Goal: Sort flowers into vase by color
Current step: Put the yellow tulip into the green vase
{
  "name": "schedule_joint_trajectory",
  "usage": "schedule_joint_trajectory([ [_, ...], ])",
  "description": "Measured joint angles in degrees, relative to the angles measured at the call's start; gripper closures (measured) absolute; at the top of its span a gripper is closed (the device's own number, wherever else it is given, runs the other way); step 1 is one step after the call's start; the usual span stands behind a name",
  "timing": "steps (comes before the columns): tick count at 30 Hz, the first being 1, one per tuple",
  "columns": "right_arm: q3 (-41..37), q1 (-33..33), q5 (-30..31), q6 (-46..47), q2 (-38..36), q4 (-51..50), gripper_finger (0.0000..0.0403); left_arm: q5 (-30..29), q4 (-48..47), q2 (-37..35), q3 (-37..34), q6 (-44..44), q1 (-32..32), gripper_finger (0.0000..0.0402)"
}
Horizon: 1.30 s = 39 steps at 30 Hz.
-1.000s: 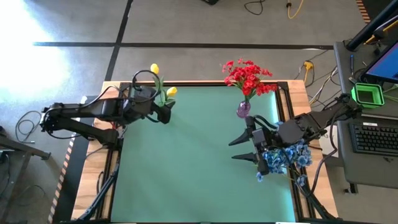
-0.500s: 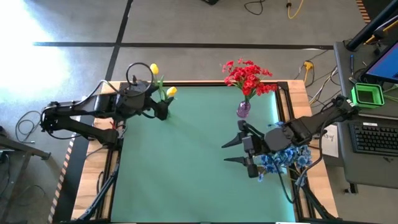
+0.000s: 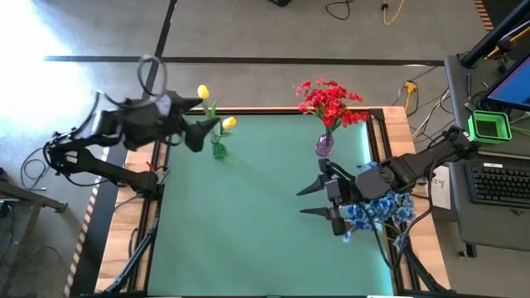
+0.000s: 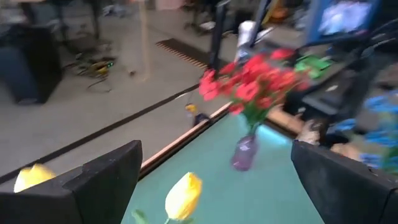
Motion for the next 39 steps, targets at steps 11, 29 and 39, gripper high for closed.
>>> schedule_joint_trajectory([
  [11, 0.00, 0.00, 0.00, -0.53, 0.09, 0.02, 0.0204, 18.30, 1.41, -0.01, 10.77, 2.80, -1.01, 0.0003],
  [29, 0.11, 0.00, 3.09, -2.44, 2.72, 8.40, 0.0204, 33.75, 33.95, 12.95, 4.31, 19.86, -20.06, 0.0003],
  [39, 0.11, -0.10, 4.46, -3.91, 6.80, 16.79, 0.0197, 33.66, 41.69, 21.74, 4.28, 21.23, -21.68, 0.0003],
])
